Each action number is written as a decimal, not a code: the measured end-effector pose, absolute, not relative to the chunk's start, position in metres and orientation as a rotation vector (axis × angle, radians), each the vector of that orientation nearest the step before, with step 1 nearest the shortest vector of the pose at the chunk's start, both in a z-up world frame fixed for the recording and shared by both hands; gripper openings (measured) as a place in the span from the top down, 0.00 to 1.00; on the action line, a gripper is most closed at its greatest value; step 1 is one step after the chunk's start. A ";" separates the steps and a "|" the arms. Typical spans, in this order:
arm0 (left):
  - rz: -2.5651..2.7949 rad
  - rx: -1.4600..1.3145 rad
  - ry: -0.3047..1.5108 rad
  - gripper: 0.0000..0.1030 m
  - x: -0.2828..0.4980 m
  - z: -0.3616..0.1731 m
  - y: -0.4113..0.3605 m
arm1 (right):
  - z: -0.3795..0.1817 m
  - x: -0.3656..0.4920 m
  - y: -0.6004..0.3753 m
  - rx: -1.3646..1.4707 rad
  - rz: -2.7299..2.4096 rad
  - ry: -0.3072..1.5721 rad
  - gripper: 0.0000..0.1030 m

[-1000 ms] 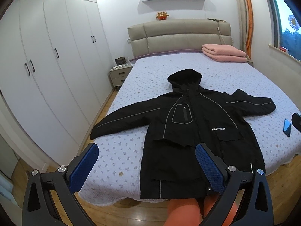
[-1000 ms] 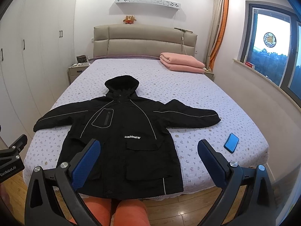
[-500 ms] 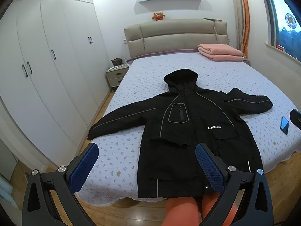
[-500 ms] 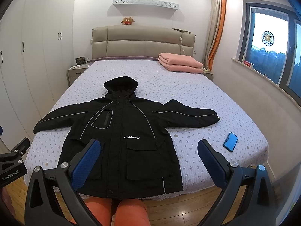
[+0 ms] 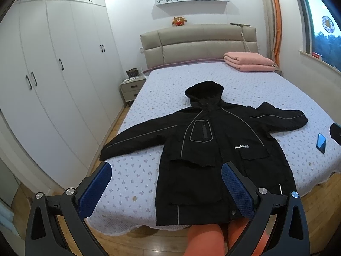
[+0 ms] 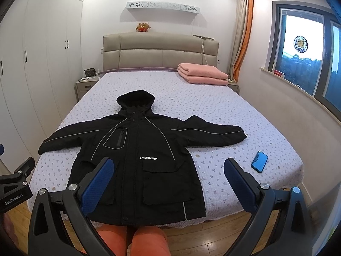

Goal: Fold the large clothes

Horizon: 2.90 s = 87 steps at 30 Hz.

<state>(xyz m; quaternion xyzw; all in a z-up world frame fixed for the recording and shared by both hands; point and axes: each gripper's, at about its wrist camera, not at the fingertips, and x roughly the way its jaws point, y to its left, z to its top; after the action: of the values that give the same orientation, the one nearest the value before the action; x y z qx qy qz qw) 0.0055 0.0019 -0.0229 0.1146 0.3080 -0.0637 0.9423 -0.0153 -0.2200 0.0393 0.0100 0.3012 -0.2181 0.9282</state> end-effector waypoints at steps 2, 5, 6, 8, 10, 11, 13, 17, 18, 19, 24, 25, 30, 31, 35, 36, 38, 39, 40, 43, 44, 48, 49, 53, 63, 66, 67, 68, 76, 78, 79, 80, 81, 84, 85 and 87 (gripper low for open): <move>-0.133 0.237 0.620 0.00 0.002 -0.021 0.001 | 0.041 -0.018 -0.221 0.023 -0.449 0.613 0.00; -0.134 0.239 0.608 0.00 -0.003 -0.017 -0.001 | 0.044 -0.024 -0.222 0.031 -0.450 0.603 0.00; -0.134 0.240 0.605 0.00 -0.005 -0.015 -0.002 | 0.045 -0.026 -0.223 0.033 -0.451 0.600 0.00; -0.134 0.242 0.598 0.00 -0.009 -0.012 -0.002 | 0.048 -0.030 -0.223 0.036 -0.451 0.592 0.00; -0.134 0.245 0.587 0.00 -0.014 -0.008 -0.003 | 0.052 -0.035 -0.223 0.039 -0.453 0.580 0.00; -0.135 0.246 0.581 0.00 -0.018 -0.006 -0.003 | 0.052 -0.037 -0.223 0.041 -0.453 0.576 0.00; -0.136 0.249 0.569 0.00 -0.023 -0.002 -0.004 | 0.055 -0.043 -0.223 0.046 -0.453 0.564 0.00; -0.144 0.255 0.539 0.00 -0.038 0.007 -0.006 | 0.061 -0.056 -0.224 0.052 -0.460 0.543 0.00; -0.145 0.256 0.534 0.00 -0.042 0.009 -0.007 | 0.063 -0.060 -0.225 0.055 -0.462 0.537 0.00; -0.148 0.257 0.529 0.00 -0.044 0.011 -0.007 | 0.064 -0.064 -0.225 0.059 -0.463 0.531 0.00; -0.171 0.264 0.498 0.00 -0.062 0.019 -0.010 | 0.072 -0.081 -0.227 0.077 -0.478 0.499 0.00; -0.178 0.268 0.495 0.00 -0.064 0.020 -0.011 | 0.073 -0.084 -0.228 0.081 -0.485 0.494 0.00; -0.208 0.258 0.485 0.00 -0.061 0.023 -0.012 | 0.076 -0.090 -0.238 0.105 -0.509 0.476 0.00; -0.217 0.249 0.490 0.00 -0.058 0.022 -0.012 | 0.075 -0.089 -0.240 0.110 -0.497 0.470 0.00; -0.231 0.245 0.545 0.00 -0.031 0.004 -0.017 | 0.063 -0.069 -0.251 0.130 -0.471 0.488 0.00; -0.230 0.248 0.560 0.00 -0.023 -0.002 -0.019 | 0.057 -0.059 -0.255 0.131 -0.469 0.506 0.00; -0.229 0.258 0.589 0.00 -0.002 -0.018 -0.026 | 0.040 -0.036 -0.264 0.135 -0.465 0.551 0.00; -0.226 0.263 0.600 0.00 0.007 -0.027 -0.029 | 0.025 -0.021 -0.270 0.139 -0.467 0.577 0.00; -0.227 0.271 0.614 0.00 0.019 -0.039 -0.034 | 0.011 -0.008 -0.275 0.143 -0.469 0.602 0.00; -0.246 0.283 0.660 0.00 0.056 -0.082 -0.053 | -0.060 0.049 -0.298 0.180 -0.466 0.756 0.00; -0.260 0.281 0.683 0.00 0.071 -0.100 -0.058 | -0.082 0.065 -0.305 0.198 -0.458 0.808 0.00; -0.316 0.261 0.789 0.00 0.134 -0.173 -0.084 | -0.189 0.138 -0.342 0.317 -0.431 1.006 0.00; -0.326 0.258 0.821 0.00 0.150 -0.190 -0.091 | -0.209 0.154 -0.348 0.342 -0.423 1.047 0.00; -0.358 0.232 0.931 0.01 0.200 -0.236 -0.113 | -0.265 0.190 -0.358 0.399 -0.370 1.142 0.11; -0.404 0.358 1.036 0.00 0.247 -0.251 -0.147 | -0.269 0.228 -0.381 0.338 -0.437 1.310 0.11; -0.462 0.363 1.048 0.00 0.269 -0.238 -0.165 | -0.242 0.227 -0.412 0.375 -0.504 1.299 0.11; -0.482 0.362 1.045 0.00 0.275 -0.234 -0.172 | -0.234 0.227 -0.425 0.390 -0.524 1.281 0.11; -0.503 0.363 1.039 0.00 0.283 -0.230 -0.181 | -0.224 0.225 -0.440 0.390 -0.558 1.256 0.11; -0.581 0.426 0.927 0.00 0.340 -0.209 -0.305 | -0.202 0.231 -0.603 0.467 -0.757 1.071 0.11; -0.589 0.425 0.906 0.00 0.349 -0.211 -0.344 | -0.208 0.231 -0.655 0.547 -0.777 1.035 0.11; -0.589 0.425 0.903 0.00 0.354 -0.214 -0.365 | -0.214 0.232 -0.686 0.607 -0.780 1.019 0.11; -0.592 0.426 0.902 0.00 0.359 -0.219 -0.386 | -0.219 0.229 -0.719 0.678 -0.775 0.997 0.11; -0.601 0.422 0.903 0.00 0.361 -0.223 -0.405 | -0.224 0.231 -0.738 0.715 -0.774 0.985 0.11; -0.620 0.408 0.926 0.01 0.368 -0.235 -0.455 | -0.240 0.228 -0.814 0.812 -0.763 0.966 0.11; -0.630 0.394 0.939 0.01 0.372 -0.240 -0.471 | -0.245 0.229 -0.830 0.828 -0.760 0.970 0.11; -0.644 0.378 0.967 0.01 0.377 -0.247 -0.496 | -0.257 0.226 -0.859 0.877 -0.748 0.969 0.12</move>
<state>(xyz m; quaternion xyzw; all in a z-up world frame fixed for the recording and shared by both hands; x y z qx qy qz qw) 0.3768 -0.4958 -0.2467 0.1774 0.4541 -0.3025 0.8191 0.2257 -0.8593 -0.2569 0.3981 0.4400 -0.3399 0.7297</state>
